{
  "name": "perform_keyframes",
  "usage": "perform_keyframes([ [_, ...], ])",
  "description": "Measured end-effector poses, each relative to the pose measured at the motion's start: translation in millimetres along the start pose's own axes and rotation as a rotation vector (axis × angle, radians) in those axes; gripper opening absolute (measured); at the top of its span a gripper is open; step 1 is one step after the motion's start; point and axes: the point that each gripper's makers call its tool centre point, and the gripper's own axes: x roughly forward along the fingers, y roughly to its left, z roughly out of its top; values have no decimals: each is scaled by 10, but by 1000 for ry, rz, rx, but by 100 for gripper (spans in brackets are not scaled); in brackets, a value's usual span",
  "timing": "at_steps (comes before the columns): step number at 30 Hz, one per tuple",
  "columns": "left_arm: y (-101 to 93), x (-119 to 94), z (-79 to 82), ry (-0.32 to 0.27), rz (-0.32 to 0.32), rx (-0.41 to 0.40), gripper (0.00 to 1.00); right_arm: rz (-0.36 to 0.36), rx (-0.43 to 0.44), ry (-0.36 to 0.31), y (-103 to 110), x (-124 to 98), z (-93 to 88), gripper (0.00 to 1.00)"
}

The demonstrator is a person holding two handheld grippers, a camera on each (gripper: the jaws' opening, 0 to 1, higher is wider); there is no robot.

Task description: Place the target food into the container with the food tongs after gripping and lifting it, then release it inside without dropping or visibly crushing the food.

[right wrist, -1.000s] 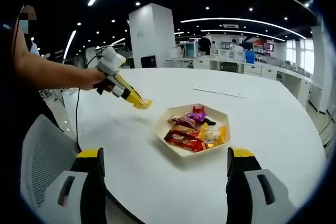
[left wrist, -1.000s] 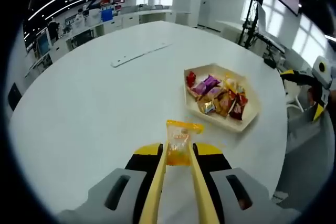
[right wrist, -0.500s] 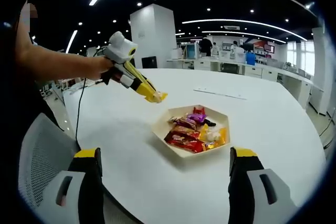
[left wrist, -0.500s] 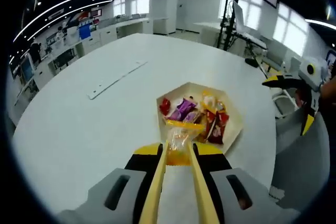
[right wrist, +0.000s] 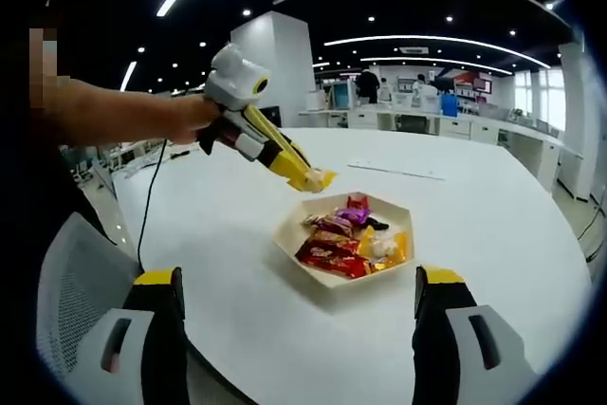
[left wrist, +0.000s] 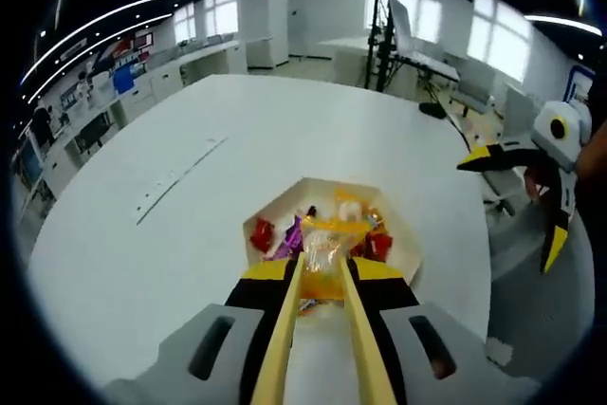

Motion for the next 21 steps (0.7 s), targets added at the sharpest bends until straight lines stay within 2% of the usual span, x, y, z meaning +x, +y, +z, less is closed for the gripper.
perform_keyframes([
  [4, -91, 91, 87, -5, -13, 18, 19, -1, 1, -2, -1, -3, 3, 99],
  [9, -149, 185, 107, -1, -28, 36, 20, -6, 3, -6, -13, -6, 8, 99],
  [21, -169, 224, 141, -13, -37, 57, 23, -9, 4, -8, -20, -9, 13, 99],
])
